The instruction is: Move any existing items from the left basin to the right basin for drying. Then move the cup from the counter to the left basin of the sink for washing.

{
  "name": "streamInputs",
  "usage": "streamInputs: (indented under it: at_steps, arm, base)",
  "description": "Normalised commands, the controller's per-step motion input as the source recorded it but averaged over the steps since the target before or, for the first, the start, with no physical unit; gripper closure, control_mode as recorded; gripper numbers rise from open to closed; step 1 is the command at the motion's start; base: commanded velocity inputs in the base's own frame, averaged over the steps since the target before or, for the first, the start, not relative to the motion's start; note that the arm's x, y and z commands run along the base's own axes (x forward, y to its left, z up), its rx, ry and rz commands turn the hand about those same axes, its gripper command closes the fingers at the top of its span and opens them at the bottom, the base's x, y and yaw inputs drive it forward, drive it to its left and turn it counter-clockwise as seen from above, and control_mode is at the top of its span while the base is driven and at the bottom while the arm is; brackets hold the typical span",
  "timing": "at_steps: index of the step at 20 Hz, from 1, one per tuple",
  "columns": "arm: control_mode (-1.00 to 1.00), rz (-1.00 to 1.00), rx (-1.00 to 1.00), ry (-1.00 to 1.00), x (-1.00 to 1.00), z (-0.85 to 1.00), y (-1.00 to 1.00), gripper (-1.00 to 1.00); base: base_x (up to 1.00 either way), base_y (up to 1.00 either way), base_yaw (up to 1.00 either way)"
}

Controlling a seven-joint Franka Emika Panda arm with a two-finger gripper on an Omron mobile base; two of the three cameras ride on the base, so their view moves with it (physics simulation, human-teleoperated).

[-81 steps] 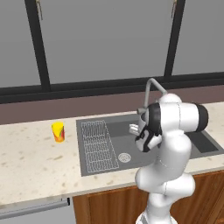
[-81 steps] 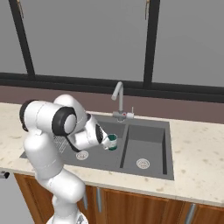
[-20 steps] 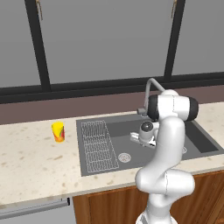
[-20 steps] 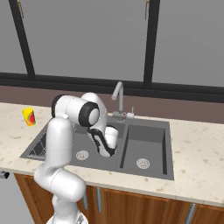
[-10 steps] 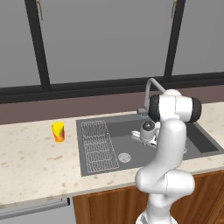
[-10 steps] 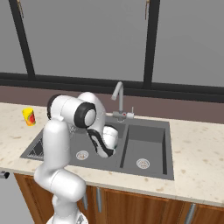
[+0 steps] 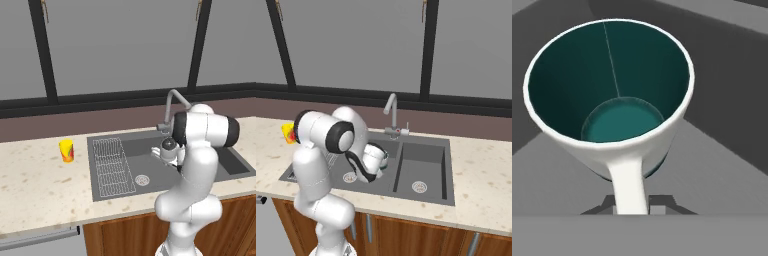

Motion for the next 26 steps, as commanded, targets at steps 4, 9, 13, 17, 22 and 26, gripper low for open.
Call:
streamInputs:
  at_steps: [4, 9, 13, 17, 22, 26]
  arm:
    - [-1.0, -0.12, 0.0, 0.0, 0.0, 0.66, 0.15, 1.0]
    - [-1.0, -0.07, 0.0, 0.0, 0.0, 0.7, 0.07, 1.0]
    - [-1.0, -0.05, 0.0, 0.01, -0.01, 0.75, 0.09, 1.0]
    - [-1.0, -0.01, -0.03, 0.03, 0.0, 0.83, 0.14, 1.0]
    - [-1.0, -0.01, -0.04, 0.04, -0.01, 0.79, 0.13, 1.0]
    - [-1.0, -0.04, -0.01, 0.05, -0.12, 0.51, 0.02, 1.0]
  base:
    - [0.0, 0.0, 0.0]
    - [0.0, 0.0, 0.0]
    - [0.0, 0.0, 0.0]
    - [0.0, 0.0, 0.0]
    - [0.0, 0.0, 0.0]
    - [0.0, 0.0, 0.0]
